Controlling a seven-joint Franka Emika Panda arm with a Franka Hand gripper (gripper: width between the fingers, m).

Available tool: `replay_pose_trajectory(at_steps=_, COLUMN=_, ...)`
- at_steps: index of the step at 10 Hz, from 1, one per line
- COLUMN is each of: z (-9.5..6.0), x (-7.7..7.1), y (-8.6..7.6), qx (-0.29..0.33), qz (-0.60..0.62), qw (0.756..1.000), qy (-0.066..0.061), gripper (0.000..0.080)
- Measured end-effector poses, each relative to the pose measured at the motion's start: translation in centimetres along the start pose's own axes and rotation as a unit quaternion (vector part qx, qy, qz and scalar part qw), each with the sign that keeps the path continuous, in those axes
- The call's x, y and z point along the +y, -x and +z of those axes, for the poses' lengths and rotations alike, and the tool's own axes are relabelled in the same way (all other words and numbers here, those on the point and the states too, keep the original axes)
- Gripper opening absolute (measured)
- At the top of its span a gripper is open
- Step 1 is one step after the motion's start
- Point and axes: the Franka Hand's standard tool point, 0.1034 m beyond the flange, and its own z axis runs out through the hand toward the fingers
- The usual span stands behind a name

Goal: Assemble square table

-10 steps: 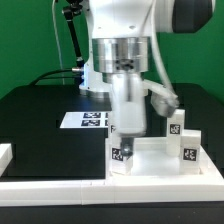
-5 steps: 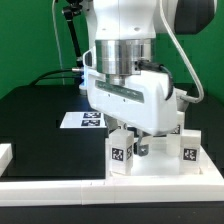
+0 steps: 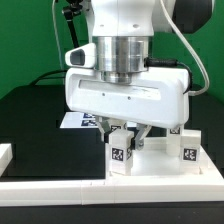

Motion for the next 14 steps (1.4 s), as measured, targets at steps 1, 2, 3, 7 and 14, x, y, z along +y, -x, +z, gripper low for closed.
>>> replay_pose_trajectory(at_steps=1, z=0.06, x=0.18, y=0.01, qx=-0.001, qz=0.041, qw=0.999, qy=0.001, gripper=0.0291)
replay_pose_trajectory(at_steps=2, z=0.09, x=0.24, y=0.02, qx=-0.001, qz=0.073, qw=0.997, qy=0.001, gripper=0.0291)
replay_pose_trajectory(at_steps=3, z=0.1, x=0.3, y=0.0, qx=-0.001, qz=0.131, qw=0.991, qy=0.002, gripper=0.0291)
replay_pose_trajectory(at_steps=7, z=0.15, x=0.51, y=0.06, qx=-0.032, qz=0.438, qw=0.898, qy=-0.007, gripper=0.0291)
replay_pose_trajectory(at_steps=14, z=0.28, x=0.02, y=0.05, qx=-0.014, qz=0.373, qw=0.928, qy=-0.013, gripper=0.062)
